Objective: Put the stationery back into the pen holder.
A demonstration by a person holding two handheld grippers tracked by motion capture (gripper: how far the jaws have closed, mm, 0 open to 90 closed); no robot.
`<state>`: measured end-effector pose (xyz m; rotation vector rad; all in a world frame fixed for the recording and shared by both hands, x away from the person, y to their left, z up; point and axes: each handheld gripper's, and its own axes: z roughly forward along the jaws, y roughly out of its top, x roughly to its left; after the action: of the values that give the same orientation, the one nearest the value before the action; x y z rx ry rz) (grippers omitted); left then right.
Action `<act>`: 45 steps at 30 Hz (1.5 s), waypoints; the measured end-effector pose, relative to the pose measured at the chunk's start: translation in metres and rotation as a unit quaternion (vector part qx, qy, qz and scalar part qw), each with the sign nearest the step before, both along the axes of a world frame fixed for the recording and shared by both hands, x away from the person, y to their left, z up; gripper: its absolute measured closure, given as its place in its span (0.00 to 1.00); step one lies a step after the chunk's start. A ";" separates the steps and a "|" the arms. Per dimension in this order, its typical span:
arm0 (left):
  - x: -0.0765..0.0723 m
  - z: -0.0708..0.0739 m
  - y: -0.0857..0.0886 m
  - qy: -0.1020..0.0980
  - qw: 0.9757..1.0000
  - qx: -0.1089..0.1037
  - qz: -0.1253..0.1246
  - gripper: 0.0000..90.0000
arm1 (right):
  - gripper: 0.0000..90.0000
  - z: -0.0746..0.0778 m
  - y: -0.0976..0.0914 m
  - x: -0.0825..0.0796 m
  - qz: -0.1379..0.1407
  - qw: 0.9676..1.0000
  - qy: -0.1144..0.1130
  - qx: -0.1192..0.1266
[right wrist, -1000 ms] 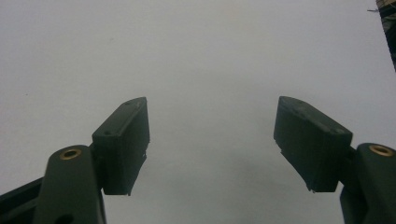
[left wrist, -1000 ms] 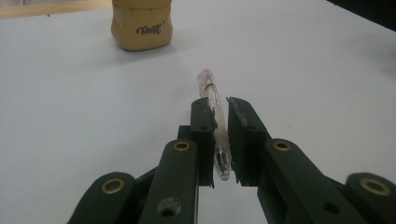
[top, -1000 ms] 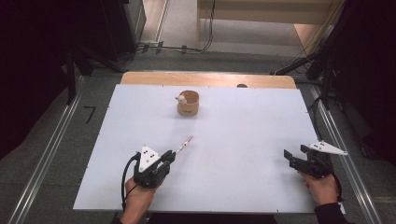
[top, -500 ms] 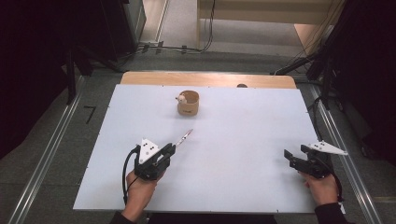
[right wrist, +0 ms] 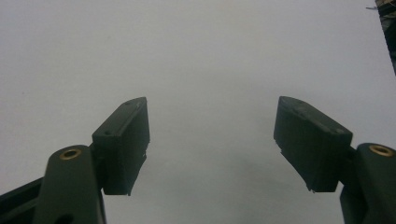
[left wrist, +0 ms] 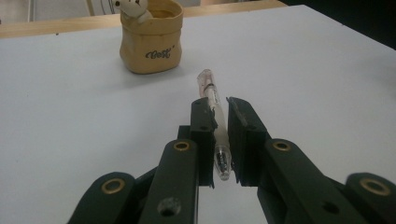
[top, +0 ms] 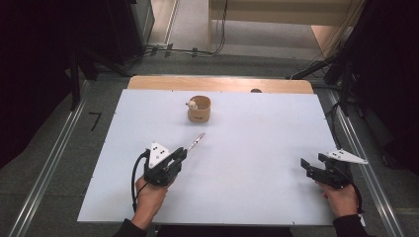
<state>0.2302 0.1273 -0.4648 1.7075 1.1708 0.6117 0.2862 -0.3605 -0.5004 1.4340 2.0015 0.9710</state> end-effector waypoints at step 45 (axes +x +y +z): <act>0.038 0.035 -0.021 -0.018 1.000 0.004 0.009 0.91 | 0.28 0.000 -0.001 0.000 0.002 1.000 0.000 0.005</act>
<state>0.2679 0.1060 -0.4294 1.6880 1.1614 0.6561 0.2865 -0.3618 -0.5000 1.4347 2.0034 0.9847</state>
